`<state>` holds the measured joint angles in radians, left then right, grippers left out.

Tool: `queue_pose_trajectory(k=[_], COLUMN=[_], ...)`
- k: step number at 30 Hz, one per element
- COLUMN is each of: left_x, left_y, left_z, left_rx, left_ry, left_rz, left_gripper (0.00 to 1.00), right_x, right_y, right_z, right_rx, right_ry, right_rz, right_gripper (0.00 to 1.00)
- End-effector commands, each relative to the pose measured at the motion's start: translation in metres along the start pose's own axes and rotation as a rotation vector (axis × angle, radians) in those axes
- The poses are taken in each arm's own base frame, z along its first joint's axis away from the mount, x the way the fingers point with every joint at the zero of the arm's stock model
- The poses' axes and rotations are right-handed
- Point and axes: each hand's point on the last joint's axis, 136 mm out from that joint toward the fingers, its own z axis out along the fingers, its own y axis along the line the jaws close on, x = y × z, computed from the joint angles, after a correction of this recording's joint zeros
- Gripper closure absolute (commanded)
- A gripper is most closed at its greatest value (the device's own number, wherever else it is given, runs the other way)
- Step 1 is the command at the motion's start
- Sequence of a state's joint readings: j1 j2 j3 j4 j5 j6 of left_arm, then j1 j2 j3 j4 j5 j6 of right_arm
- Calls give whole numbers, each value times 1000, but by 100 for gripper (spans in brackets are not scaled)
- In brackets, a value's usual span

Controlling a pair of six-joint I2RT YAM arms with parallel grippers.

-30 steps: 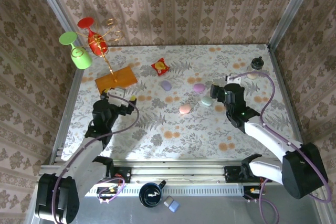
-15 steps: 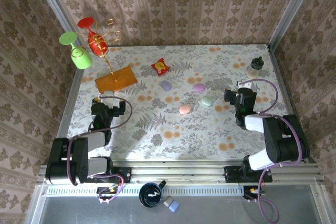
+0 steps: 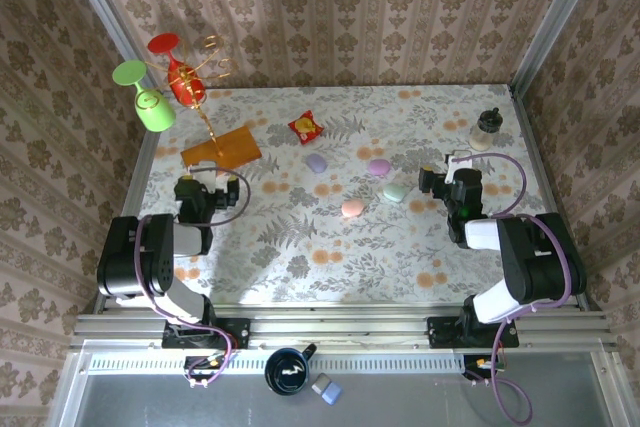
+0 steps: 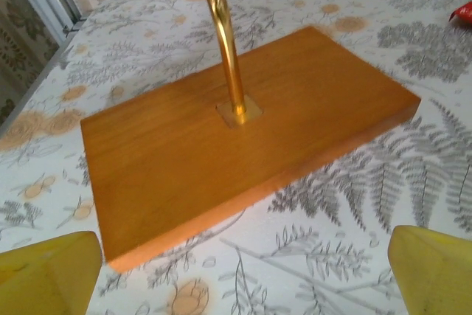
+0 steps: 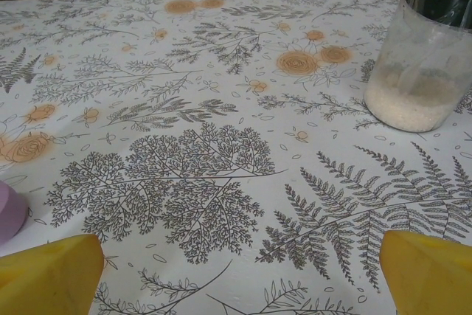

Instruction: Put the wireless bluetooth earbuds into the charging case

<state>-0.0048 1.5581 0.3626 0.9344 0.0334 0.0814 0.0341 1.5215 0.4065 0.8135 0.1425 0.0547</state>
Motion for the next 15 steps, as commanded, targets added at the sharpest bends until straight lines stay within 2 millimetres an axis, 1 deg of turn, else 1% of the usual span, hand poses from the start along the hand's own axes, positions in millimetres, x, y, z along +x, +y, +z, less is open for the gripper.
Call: queue_pose_trajectory(k=[1, 3, 15], left_x=[-9, -11, -9], left_y=[0, -1, -1], left_z=[4, 4, 4], left_rx=[14, 8, 11], left_ry=[-6, -19, -13], left_rz=[-18, -8, -5], left_gripper=[0, 0, 0], right_x=[-7, -7, -7], right_y=[1, 1, 1], right_z=[2, 2, 1], right_rx=[-13, -12, -12], right_ry=[-30, -30, -31], right_rz=[-5, -5, -5], right_gripper=[2, 1, 0])
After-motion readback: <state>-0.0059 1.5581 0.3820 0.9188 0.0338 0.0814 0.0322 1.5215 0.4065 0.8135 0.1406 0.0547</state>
